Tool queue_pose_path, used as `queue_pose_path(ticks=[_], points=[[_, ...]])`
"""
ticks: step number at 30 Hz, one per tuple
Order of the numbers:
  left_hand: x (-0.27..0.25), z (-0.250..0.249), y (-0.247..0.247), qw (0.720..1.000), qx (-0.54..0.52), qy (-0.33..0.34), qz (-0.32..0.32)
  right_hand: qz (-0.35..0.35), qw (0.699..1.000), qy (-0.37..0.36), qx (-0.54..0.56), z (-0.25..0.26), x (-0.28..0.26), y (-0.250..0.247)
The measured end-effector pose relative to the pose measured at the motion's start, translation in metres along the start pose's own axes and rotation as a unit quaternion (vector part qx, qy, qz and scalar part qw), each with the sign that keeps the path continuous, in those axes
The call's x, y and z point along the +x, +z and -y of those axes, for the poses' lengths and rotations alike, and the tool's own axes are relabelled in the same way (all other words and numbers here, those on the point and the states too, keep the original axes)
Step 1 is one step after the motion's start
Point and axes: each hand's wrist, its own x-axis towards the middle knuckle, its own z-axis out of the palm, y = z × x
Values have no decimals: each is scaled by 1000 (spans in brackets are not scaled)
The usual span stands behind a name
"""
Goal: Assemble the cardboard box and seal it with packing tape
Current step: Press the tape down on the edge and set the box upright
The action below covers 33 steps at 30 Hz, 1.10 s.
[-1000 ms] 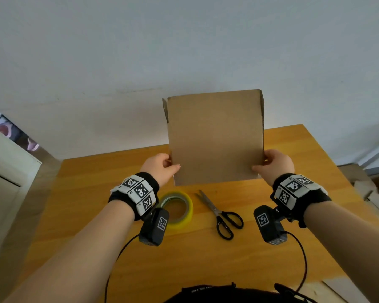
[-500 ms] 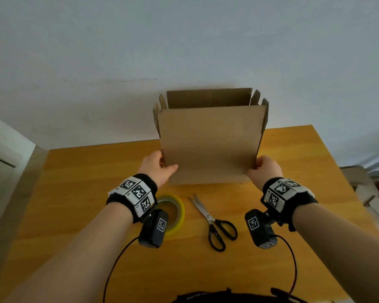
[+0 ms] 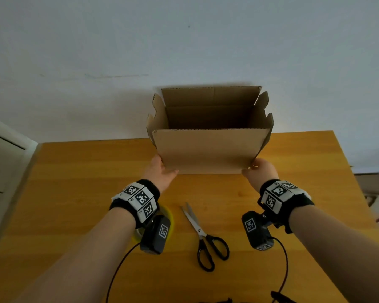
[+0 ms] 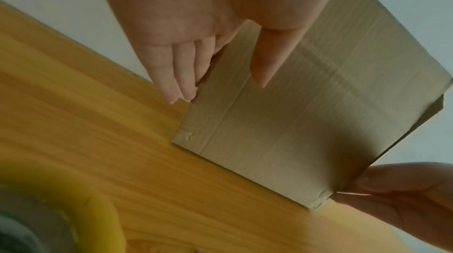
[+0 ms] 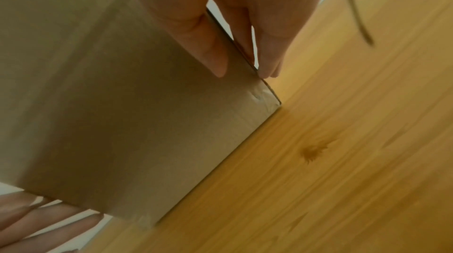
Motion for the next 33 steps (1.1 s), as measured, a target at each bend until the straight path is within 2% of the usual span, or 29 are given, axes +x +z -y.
queue_pose_path(ticks=[5, 10, 16, 22, 24, 26, 29, 33], points=[[-5, -2, 2, 999, 44, 15, -18, 11, 1000, -13, 10, 3, 4, -12], [-10, -13, -7, 992, 27, 74, -97, -53, 993, -57, 88, 10, -5, -14], [-3, -21, -11, 994, -15, 59, -95, -42, 990, -73, 115, 20, -14, -14], [-2, -19, -11, 995, -8, 48, -92, -40, 991, -60, 109, 21, -15, -14], [-6, -13, -11, 994, 22, 53, -97, -48, 992, -33, 108, 19, -17, -11], [-12, -2, -10, 992, 92, 37, -75, -36, 996, -4, 78, 16, -23, -4], [-24, 22, -6, 967, 254, 22, -2, 12, 999, -30, -43, 4, -34, 18], [-39, 57, 1, 934, 356, 14, 31, 104, 968, -82, -213, -6, -60, 47]])
